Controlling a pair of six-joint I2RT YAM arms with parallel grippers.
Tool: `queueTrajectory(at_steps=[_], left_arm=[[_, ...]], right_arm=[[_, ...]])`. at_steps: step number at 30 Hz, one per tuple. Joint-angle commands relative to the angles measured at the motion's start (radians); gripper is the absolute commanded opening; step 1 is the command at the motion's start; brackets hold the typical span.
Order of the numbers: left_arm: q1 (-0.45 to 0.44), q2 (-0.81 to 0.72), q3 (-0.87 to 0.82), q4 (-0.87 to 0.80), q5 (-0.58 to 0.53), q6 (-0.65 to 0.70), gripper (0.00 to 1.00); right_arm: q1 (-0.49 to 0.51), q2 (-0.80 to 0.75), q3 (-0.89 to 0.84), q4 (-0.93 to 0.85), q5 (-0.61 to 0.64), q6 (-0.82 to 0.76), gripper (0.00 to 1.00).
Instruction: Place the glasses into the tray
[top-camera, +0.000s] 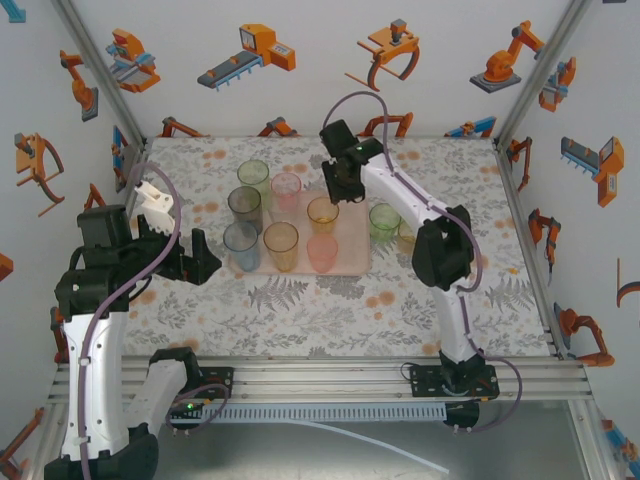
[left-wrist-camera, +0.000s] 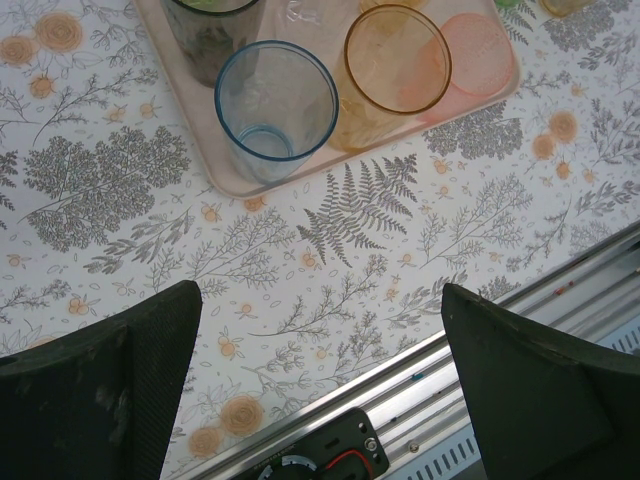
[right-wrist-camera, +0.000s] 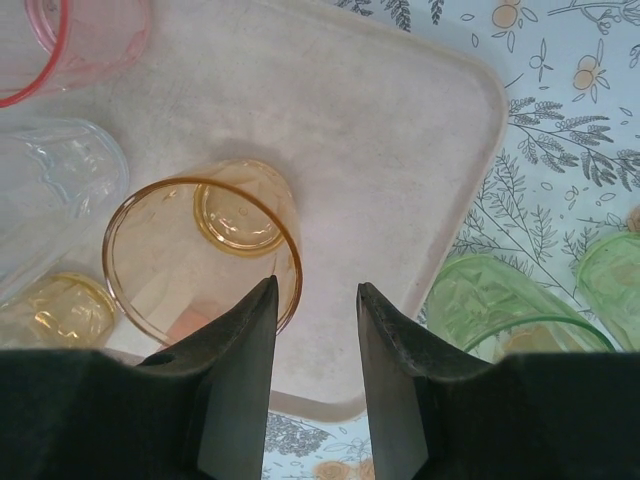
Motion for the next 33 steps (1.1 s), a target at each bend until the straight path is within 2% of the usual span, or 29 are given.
queueTrajectory(at_steps=[1,6,16,23,33], left_arm=[[0.006,-0.009,-0.003,0.003,0.022,-0.013,0.97],[0.007,-0.013,-0.013,0.005,0.025,-0.012,0.97],[0.007,-0.016,-0.017,0.013,0.038,-0.012,0.97],[0.007,-0.012,-0.017,0.014,0.041,-0.011,0.97],[0.006,-0.008,-0.017,0.012,0.040,-0.011,0.97]], right_arm=[[-0.001,-0.100,0.018,-0.040,0.020,-0.008,0.38],[-0.046,-0.228,-0.108,0.021,-0.024,0.026,0.36],[-0.206,-0.421,-0.392,0.091,-0.026,0.051,0.36],[-0.296,-0.459,-0.523,0.155,-0.068,0.077,0.36],[-0.333,-0.423,-0.576,0.192,-0.091,0.069,0.36]])
